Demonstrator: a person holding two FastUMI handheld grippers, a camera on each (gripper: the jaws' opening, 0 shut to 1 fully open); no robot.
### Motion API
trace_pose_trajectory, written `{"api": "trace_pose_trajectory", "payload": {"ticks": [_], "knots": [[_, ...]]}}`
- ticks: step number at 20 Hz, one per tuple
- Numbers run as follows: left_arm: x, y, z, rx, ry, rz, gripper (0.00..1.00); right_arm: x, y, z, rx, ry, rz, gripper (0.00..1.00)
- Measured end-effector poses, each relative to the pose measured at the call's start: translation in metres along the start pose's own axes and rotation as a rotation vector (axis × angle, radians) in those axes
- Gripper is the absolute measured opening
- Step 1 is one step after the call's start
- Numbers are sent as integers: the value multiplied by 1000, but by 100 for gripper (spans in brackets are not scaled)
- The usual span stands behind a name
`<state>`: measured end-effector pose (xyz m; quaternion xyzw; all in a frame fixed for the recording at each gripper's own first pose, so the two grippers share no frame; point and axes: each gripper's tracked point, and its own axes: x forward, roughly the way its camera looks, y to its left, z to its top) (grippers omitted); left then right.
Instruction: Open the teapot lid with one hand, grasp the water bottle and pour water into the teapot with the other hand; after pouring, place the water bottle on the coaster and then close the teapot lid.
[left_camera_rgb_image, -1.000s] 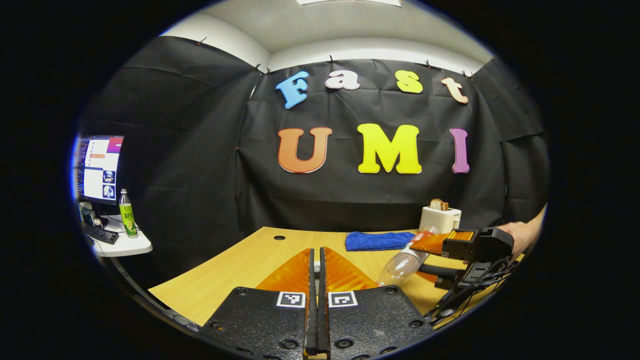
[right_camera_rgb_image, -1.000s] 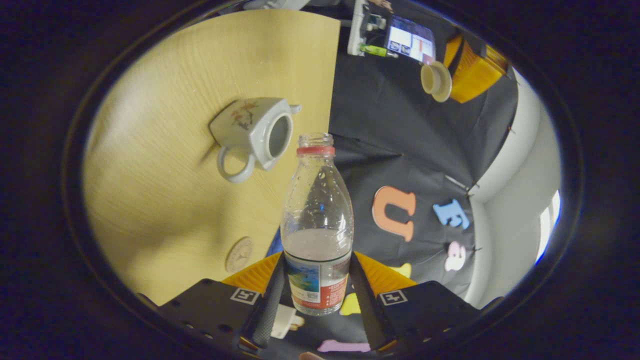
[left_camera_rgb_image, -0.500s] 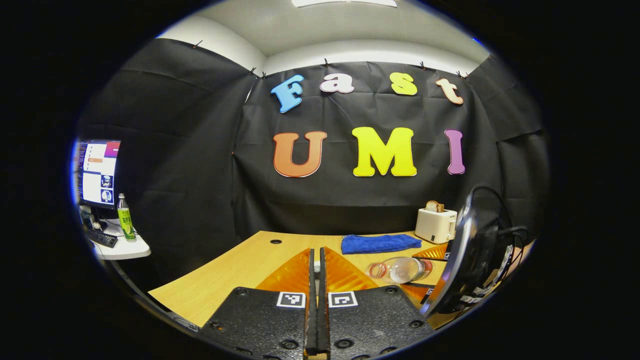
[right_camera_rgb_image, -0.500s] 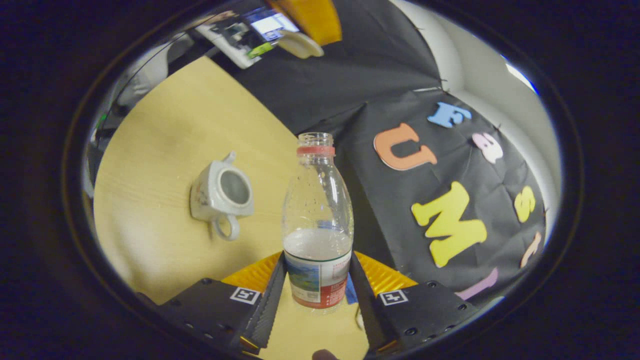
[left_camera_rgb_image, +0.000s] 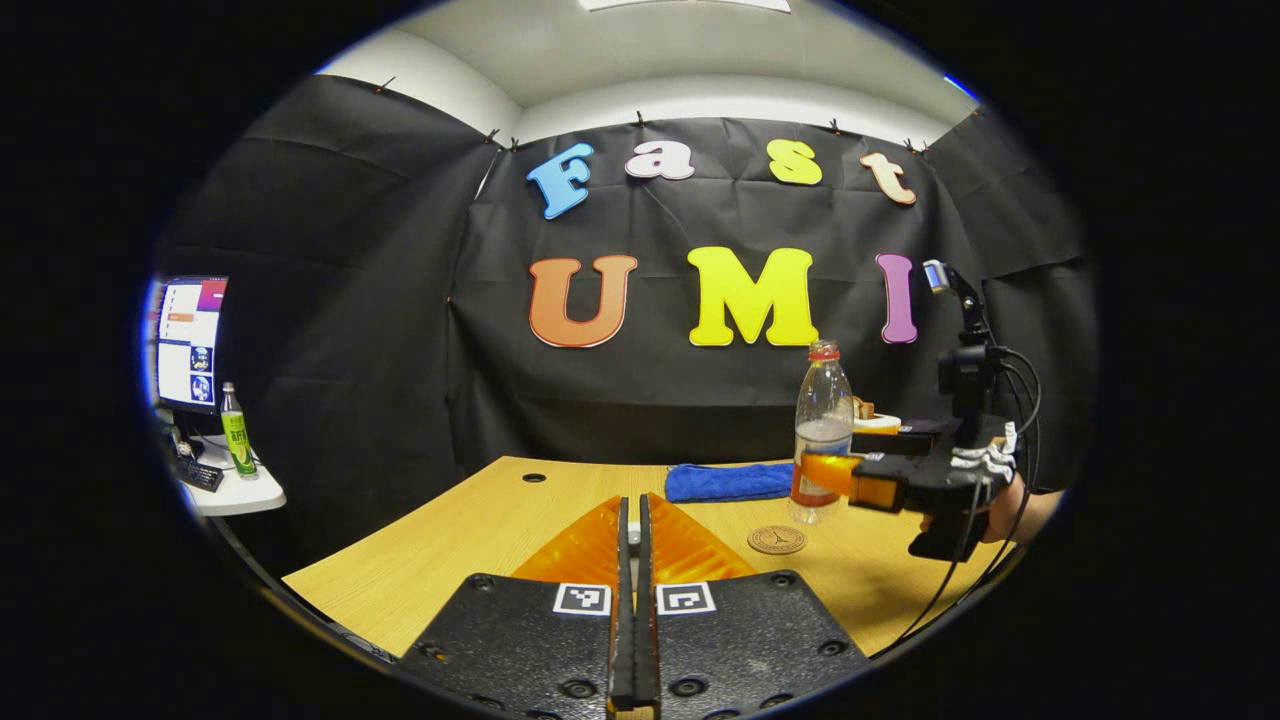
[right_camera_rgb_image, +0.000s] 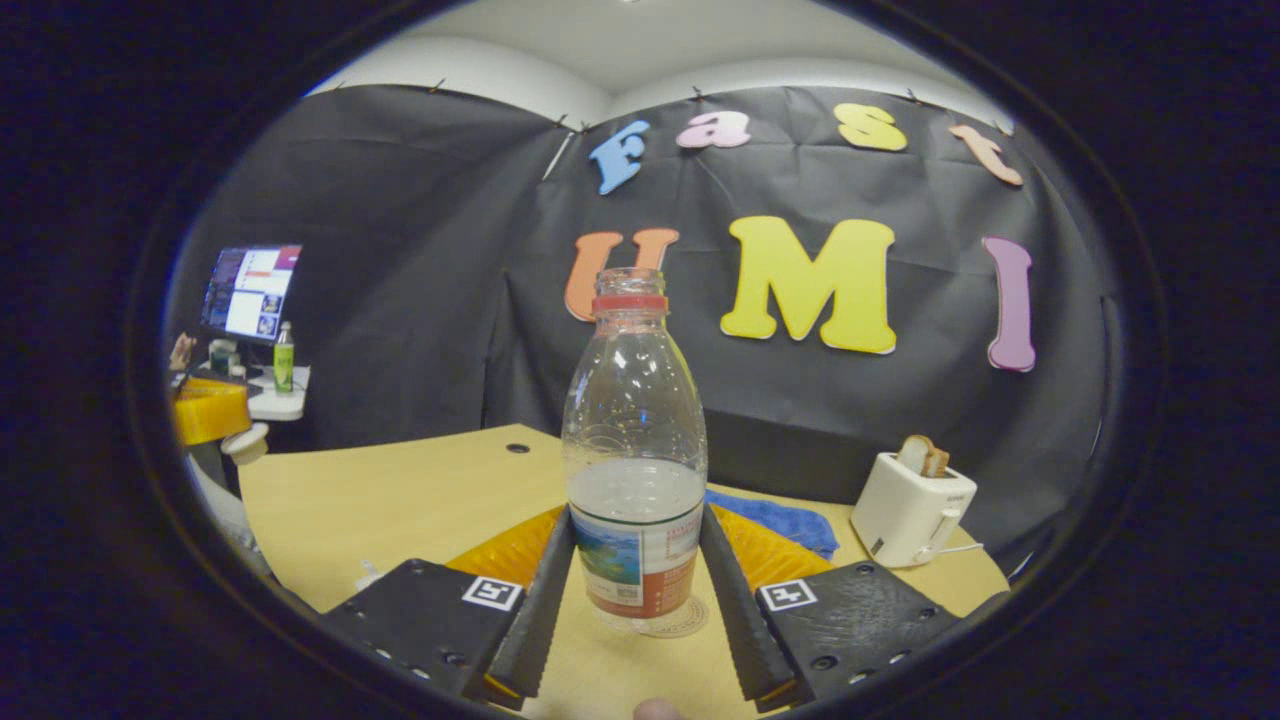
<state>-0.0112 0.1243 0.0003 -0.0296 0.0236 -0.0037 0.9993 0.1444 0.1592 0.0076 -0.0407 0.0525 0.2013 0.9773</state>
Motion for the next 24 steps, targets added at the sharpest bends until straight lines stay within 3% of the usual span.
{"api": "trace_pose_trajectory", "payload": {"ticks": [4, 9, 24], "knots": [[-1, 0, 0, 2, -3, 3, 2, 38, -20, -25, 114, 29, 11, 71], [2, 0, -4, 13, 8, 9, 2, 70, -39, -63, 112, 86, -14, 71], [6, 4, -13, 31, 30, 24, 3, 86, -39, -101, 102, 95, -6, 75]]}}
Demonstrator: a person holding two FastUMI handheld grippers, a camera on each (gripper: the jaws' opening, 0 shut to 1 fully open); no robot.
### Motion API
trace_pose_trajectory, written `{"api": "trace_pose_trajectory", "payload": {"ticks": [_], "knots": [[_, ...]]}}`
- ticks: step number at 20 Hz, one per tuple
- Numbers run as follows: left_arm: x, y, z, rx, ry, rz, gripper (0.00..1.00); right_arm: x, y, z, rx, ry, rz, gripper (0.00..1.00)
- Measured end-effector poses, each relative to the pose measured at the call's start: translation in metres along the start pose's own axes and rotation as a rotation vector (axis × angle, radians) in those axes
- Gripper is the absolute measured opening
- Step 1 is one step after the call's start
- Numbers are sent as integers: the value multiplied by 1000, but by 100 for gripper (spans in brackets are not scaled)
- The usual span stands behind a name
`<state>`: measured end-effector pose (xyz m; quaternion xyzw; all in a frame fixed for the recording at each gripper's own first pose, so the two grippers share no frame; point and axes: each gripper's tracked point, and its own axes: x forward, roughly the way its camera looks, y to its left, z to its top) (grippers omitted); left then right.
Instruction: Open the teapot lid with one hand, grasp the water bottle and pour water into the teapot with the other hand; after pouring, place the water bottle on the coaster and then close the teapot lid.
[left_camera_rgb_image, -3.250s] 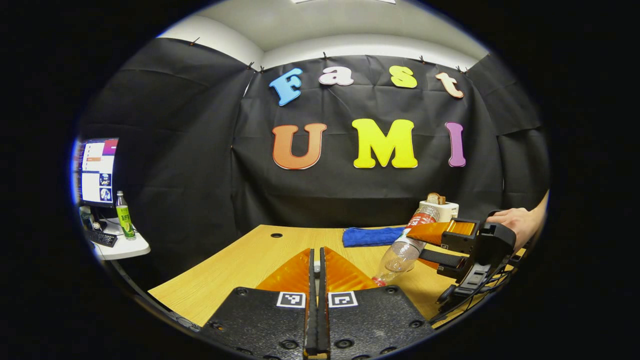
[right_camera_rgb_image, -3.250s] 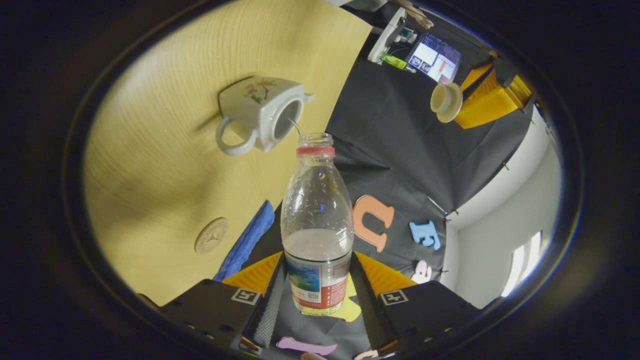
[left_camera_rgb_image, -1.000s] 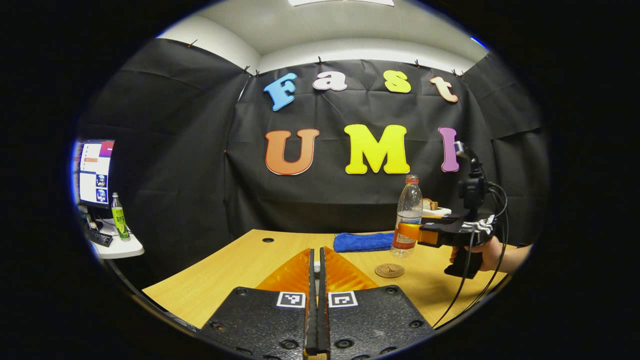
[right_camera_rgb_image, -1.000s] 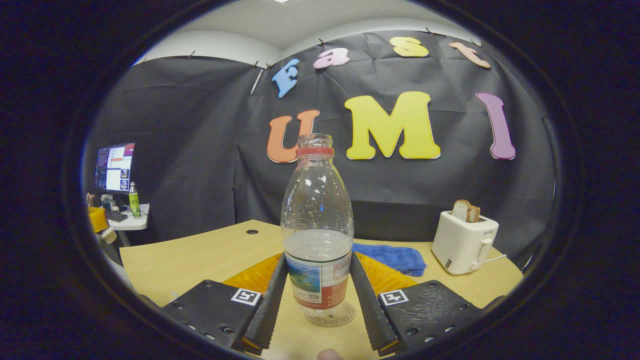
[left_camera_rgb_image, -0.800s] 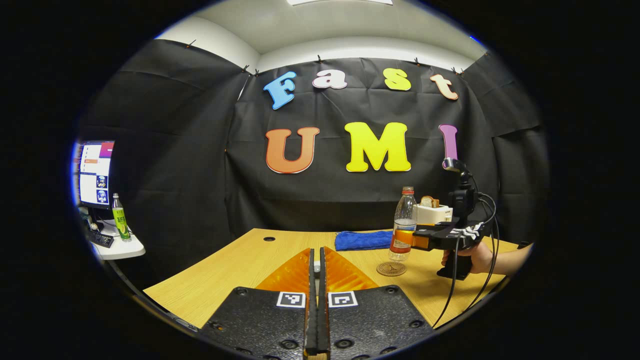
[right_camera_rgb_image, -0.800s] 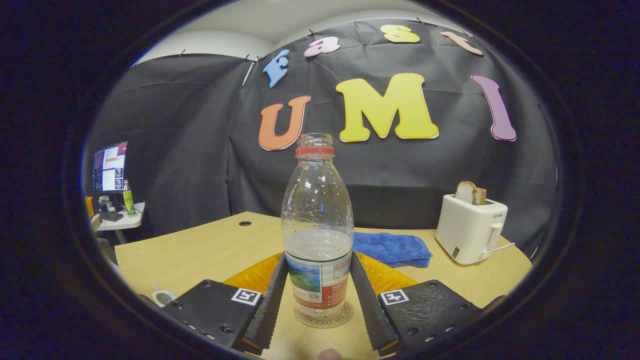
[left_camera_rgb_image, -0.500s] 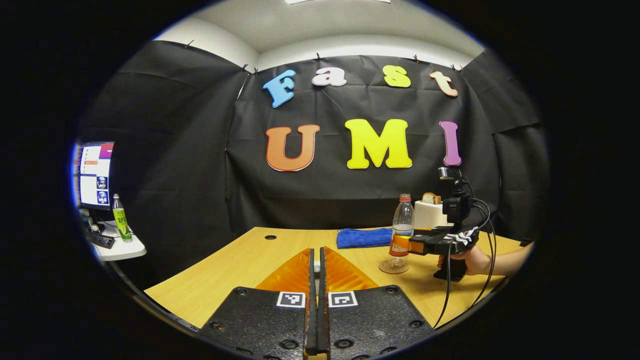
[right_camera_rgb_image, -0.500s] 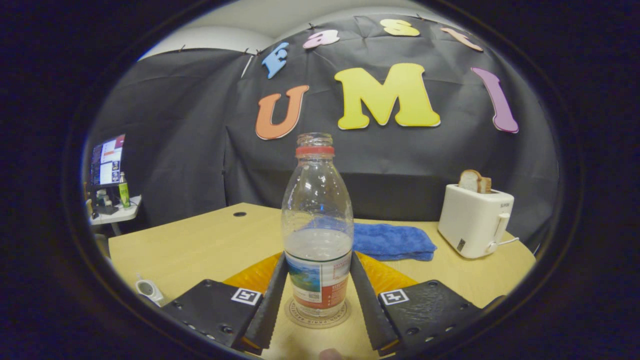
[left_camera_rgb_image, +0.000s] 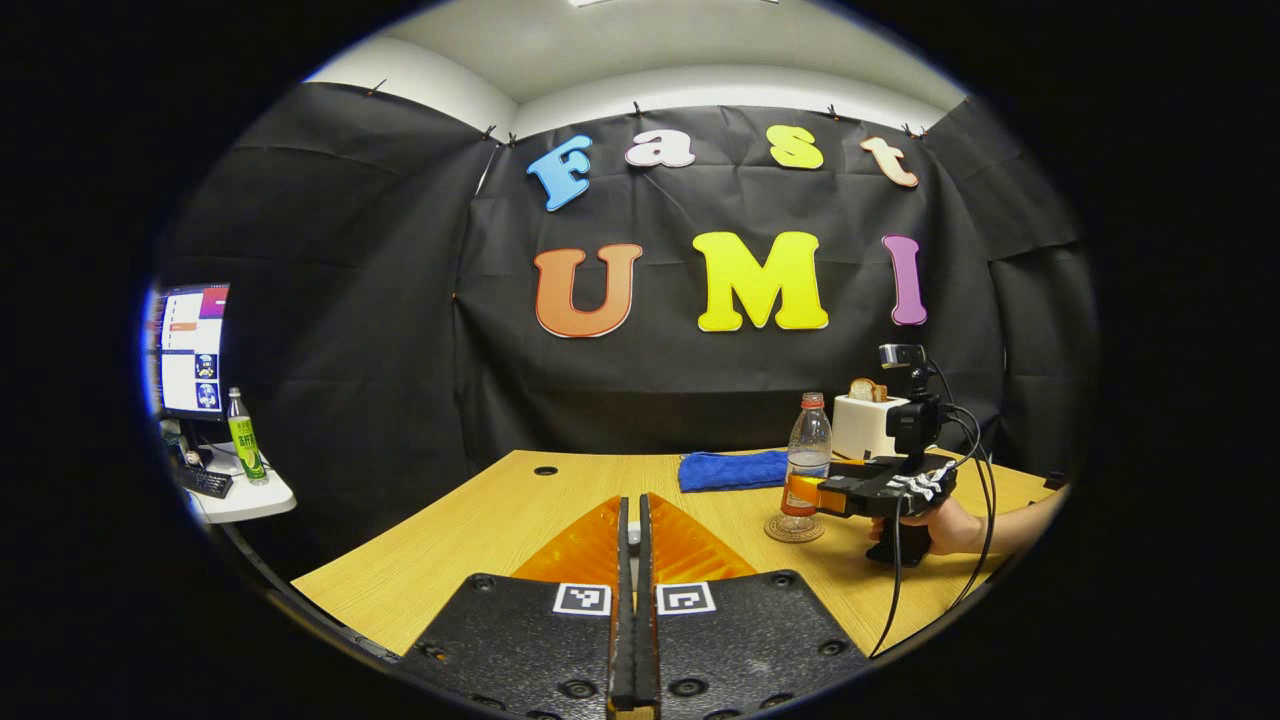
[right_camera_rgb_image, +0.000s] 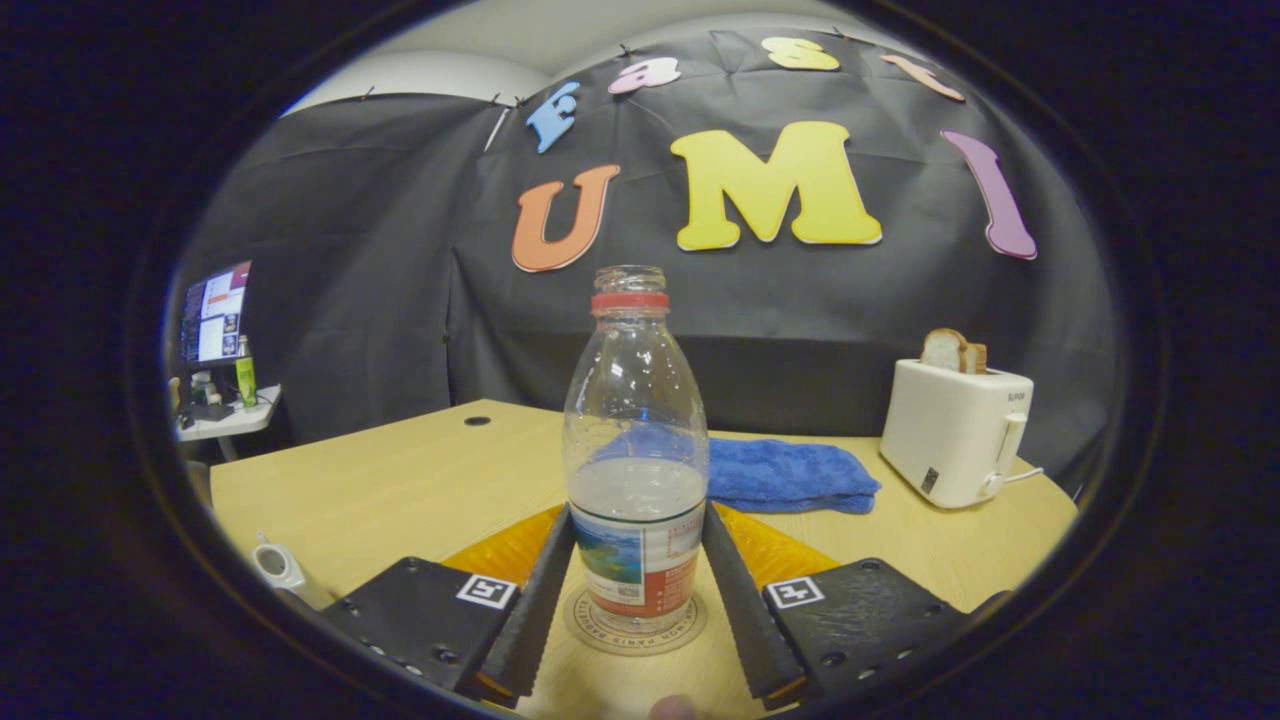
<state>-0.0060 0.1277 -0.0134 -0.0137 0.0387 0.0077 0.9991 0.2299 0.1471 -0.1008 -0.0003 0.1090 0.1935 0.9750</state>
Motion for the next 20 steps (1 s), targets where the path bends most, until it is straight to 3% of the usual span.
{"api": "trace_pose_trajectory", "payload": {"ticks": [3, 4, 5, 9, 13, 20], "knots": [[0, -1, 0, 1, -2, -1, 3, 0, 1, 0, 3, 5, 4, 79], [0, -2, 0, -1, 0, -3, 2, -2, 0, 1, 7, 3, -2, 95], [0, -1, -1, -4, 1, -3, 3, -4, -1, 3, 11, -2, -4, 98], [1, -6, 0, -13, -5, -6, 3, -25, -2, 6, 34, 6, -6, 96], [10, -24, -9, -52, 0, -46, 3, -84, -7, 12, 34, -29, -11, 98], [37, -56, -48, -88, 41, -110, 3, -180, -25, 10, 0, -96, -90, 97]]}}
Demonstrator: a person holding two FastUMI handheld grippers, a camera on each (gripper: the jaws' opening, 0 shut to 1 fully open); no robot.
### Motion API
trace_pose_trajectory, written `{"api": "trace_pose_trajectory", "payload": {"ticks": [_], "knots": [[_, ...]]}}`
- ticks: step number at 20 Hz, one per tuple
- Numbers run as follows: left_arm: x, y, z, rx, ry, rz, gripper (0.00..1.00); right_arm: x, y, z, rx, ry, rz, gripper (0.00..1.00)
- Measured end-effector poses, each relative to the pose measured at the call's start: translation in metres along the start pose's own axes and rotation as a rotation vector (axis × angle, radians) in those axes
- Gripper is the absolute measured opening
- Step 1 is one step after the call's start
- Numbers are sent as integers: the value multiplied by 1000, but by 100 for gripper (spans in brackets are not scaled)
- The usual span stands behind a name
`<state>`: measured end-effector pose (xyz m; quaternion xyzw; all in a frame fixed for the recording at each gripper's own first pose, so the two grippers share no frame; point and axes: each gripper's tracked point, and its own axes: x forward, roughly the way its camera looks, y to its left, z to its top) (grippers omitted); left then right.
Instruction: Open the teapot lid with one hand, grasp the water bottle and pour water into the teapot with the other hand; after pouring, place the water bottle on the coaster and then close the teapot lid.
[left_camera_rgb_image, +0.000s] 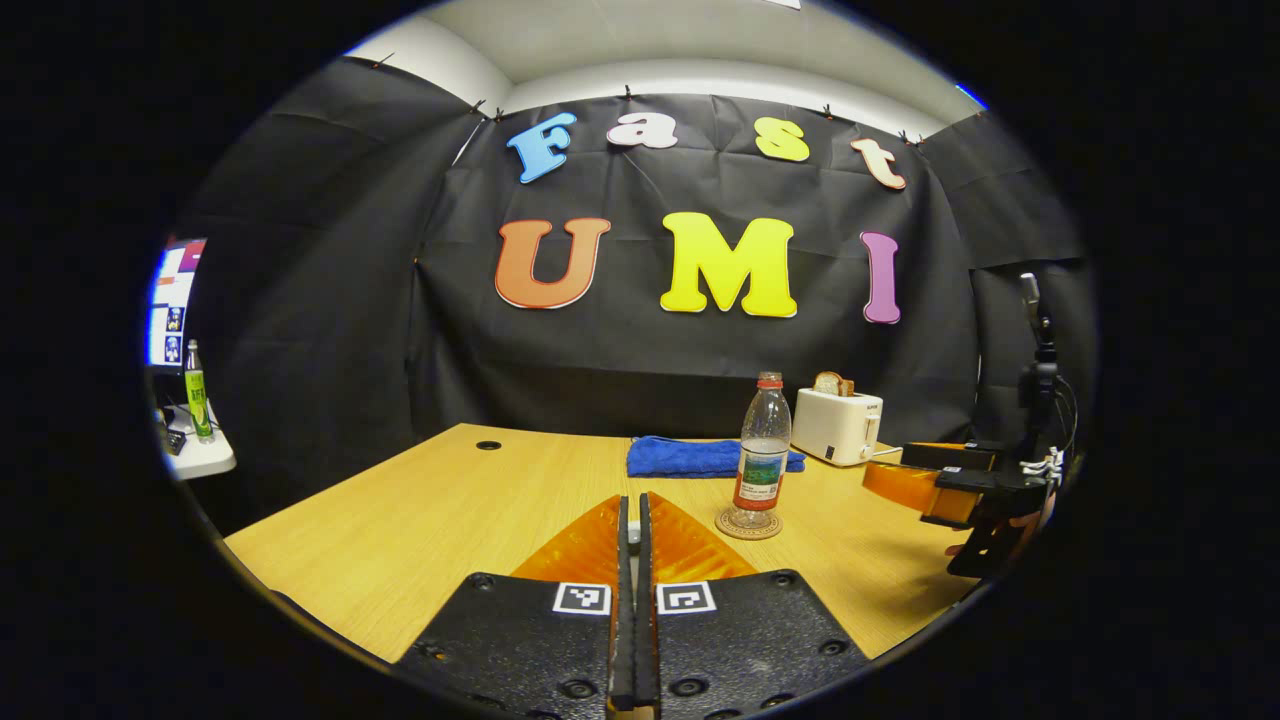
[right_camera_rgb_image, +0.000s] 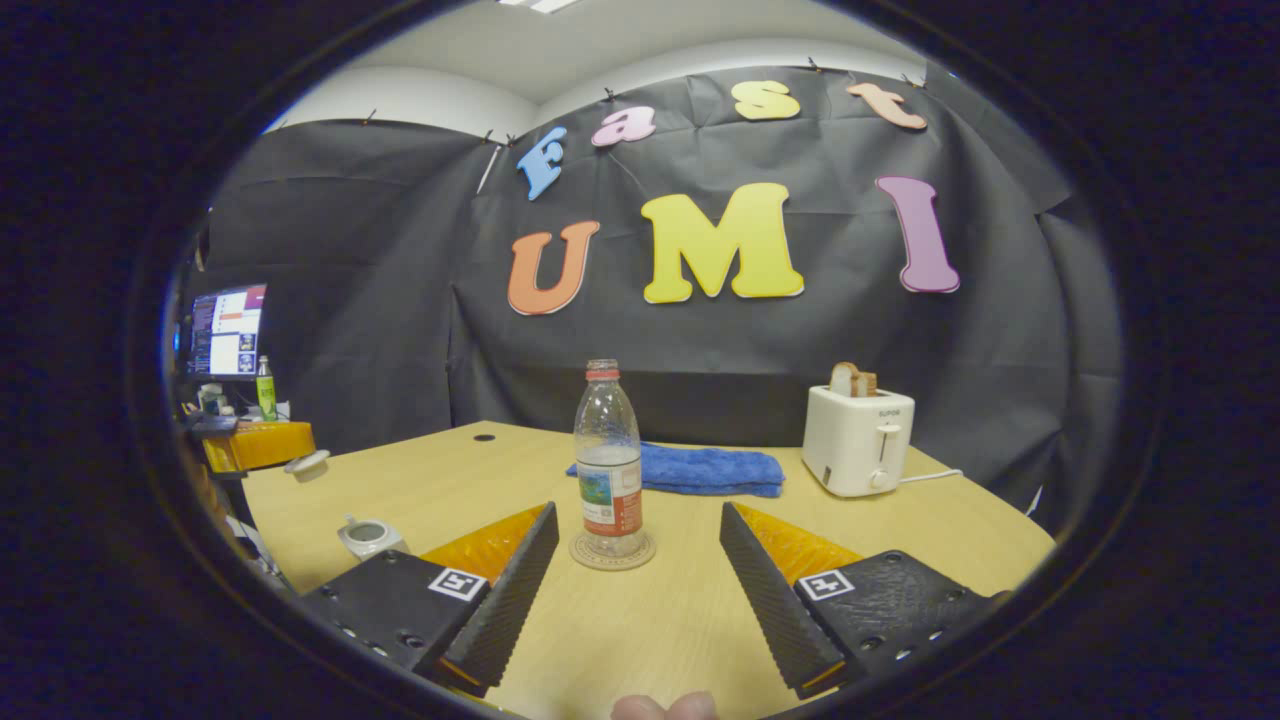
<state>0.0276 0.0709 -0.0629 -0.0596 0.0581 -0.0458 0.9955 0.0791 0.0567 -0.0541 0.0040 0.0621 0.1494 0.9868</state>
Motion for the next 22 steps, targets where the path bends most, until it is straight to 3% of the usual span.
{"api": "trace_pose_trajectory", "payload": {"ticks": [7, 22], "knots": [[18, -12, -41, -18, 75, -6, 3, -38, -13, 11, -73, -69, -52, 97], [25, -10, -64, -23, 129, 38, 6, -48, -17, 12, -77, -85, -65, 98]]}}
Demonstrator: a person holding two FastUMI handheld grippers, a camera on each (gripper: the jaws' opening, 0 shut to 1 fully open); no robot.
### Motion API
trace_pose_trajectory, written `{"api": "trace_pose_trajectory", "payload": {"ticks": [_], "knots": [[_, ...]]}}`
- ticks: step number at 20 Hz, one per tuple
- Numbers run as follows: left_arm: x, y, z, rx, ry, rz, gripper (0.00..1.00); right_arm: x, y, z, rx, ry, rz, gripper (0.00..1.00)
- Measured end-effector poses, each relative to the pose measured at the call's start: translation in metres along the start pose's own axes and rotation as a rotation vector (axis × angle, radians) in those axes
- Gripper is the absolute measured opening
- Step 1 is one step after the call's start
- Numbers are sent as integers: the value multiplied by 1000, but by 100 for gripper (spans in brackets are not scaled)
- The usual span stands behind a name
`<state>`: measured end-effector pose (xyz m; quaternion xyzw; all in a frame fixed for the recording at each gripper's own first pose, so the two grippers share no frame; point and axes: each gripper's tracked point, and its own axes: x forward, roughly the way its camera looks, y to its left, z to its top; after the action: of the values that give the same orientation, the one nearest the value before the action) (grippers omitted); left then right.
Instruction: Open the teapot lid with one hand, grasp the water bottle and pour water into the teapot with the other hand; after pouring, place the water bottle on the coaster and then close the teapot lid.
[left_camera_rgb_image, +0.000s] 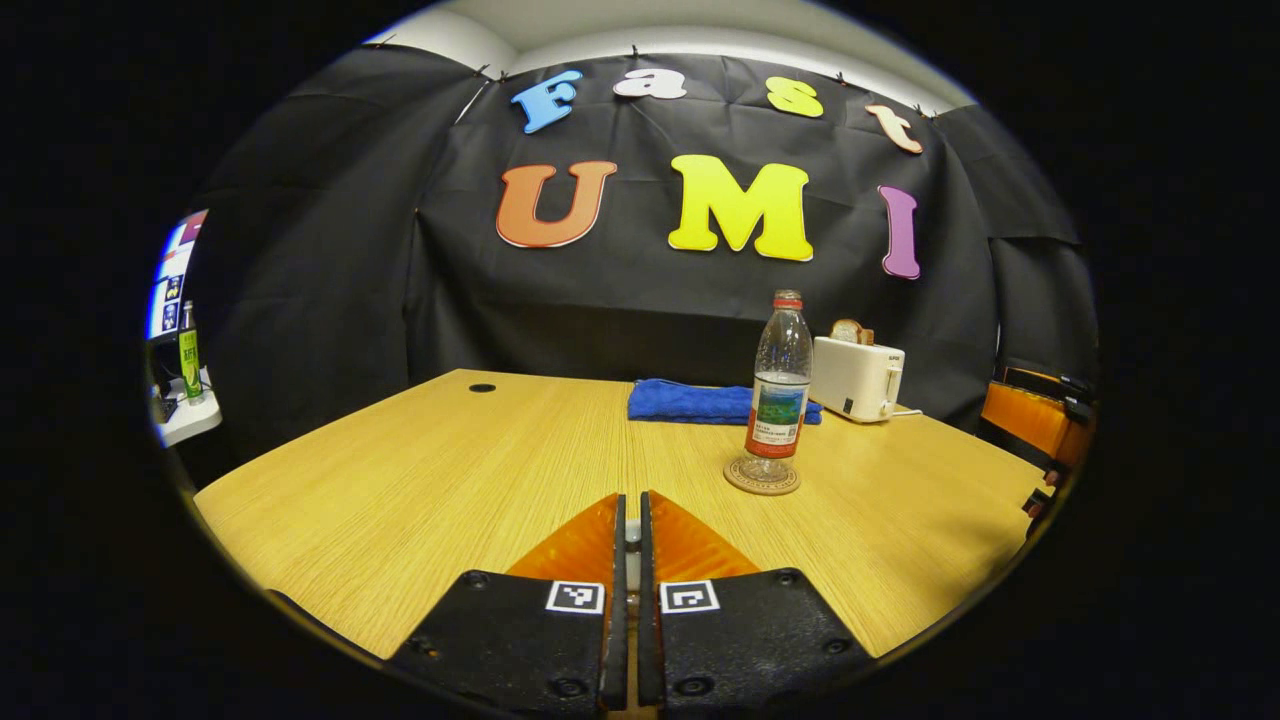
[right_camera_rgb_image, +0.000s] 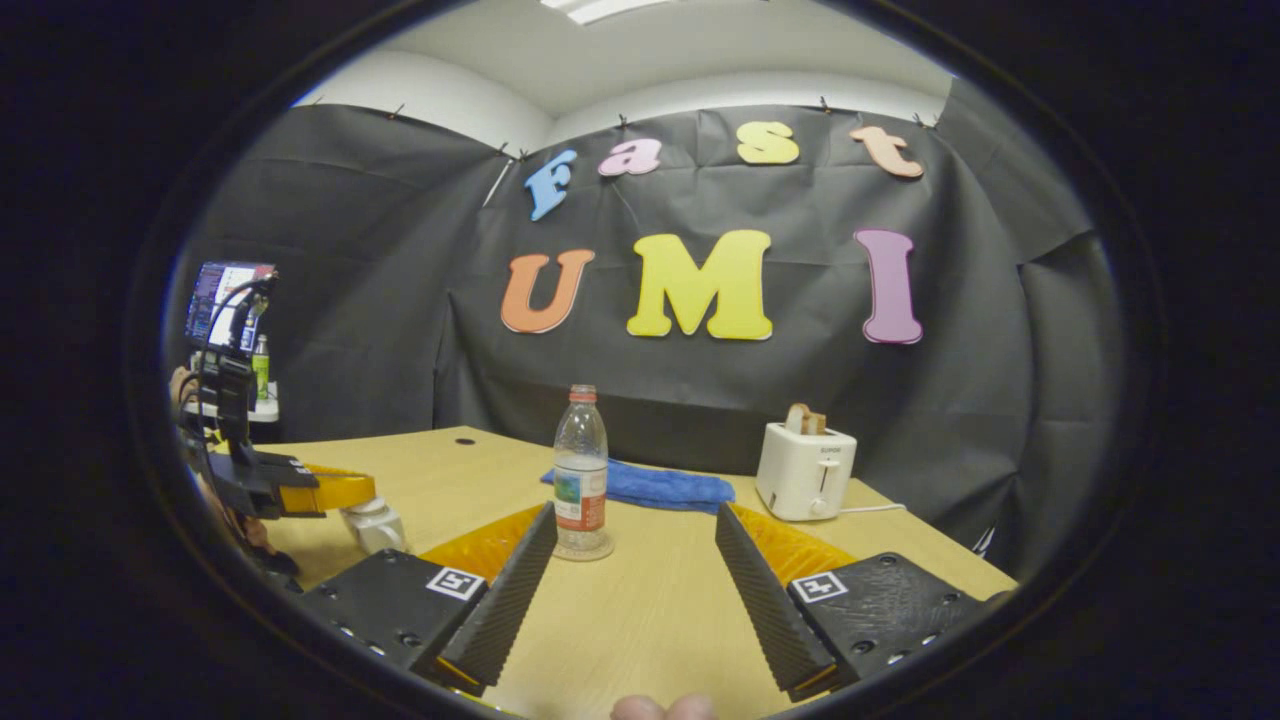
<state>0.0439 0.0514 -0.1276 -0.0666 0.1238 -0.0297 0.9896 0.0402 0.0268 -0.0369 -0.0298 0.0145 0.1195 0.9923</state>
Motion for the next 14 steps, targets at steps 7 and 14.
{"api": "trace_pose_trajectory", "payload": {"ticks": [7, 14], "knots": [[-26, -13, 69, 31, -152, 95, 98, -10, -28, 13, 49, -16, -84, 95], [-65, -85, 137, 67, -284, 39, 97, -33, -56, 48, 80, -79, -197, 95]]}}
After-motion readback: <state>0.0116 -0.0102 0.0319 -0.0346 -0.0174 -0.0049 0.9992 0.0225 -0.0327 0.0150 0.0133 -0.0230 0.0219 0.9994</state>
